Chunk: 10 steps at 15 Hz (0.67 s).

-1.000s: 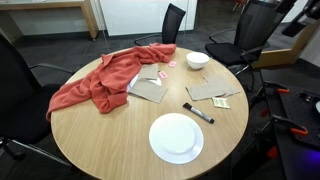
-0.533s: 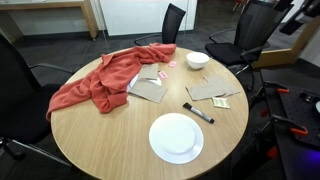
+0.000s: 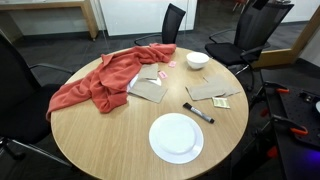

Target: Place the bowl in the middle of the table

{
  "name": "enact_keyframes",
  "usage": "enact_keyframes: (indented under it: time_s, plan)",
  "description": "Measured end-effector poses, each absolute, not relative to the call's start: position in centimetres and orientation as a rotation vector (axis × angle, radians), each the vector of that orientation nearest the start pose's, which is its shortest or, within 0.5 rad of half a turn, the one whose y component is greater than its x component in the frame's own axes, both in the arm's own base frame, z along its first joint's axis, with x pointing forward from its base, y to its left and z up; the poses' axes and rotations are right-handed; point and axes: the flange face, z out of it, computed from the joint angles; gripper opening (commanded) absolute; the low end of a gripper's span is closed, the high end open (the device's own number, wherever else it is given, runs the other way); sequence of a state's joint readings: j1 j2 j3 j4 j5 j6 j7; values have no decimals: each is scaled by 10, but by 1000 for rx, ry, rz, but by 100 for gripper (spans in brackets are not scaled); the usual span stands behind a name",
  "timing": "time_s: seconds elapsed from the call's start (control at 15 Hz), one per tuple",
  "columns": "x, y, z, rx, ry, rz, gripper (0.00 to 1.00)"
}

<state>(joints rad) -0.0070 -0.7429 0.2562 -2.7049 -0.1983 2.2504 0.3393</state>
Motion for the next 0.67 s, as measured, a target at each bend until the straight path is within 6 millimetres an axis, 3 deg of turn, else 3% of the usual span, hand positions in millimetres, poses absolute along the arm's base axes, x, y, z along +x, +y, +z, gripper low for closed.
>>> enact_keyframes:
  time_s: [0.33, 0.67]
  plan:
    - [371, 23, 462, -3279, 130, -657, 100]
    - [393, -28, 437, -3225, 211, -694, 100]
